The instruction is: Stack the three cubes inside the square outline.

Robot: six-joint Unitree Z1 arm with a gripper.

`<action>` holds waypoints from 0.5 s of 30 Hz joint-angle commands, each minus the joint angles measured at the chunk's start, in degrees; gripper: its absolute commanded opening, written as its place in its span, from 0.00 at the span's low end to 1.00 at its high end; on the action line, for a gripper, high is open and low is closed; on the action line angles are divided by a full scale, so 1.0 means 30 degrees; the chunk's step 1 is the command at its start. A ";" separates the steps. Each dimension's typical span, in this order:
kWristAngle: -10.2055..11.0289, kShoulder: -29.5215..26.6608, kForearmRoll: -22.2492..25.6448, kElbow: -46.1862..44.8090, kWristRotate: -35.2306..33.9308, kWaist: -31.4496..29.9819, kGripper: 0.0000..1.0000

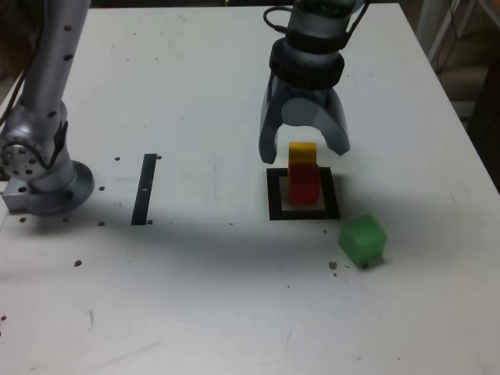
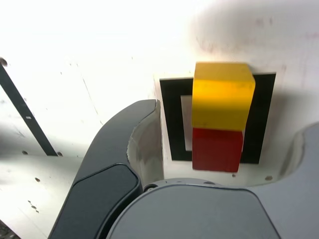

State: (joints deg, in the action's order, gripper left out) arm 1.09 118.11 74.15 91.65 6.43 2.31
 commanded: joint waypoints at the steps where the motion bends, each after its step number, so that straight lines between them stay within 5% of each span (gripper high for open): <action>1: 0.0091 -0.0033 -0.0125 -0.0122 0.0204 0.0187 0.99; 15: 0.0372 0.1296 -0.0502 -0.0057 0.0990 0.1074 0.96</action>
State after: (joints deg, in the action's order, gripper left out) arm 2.09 121.49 72.63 91.14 9.29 5.39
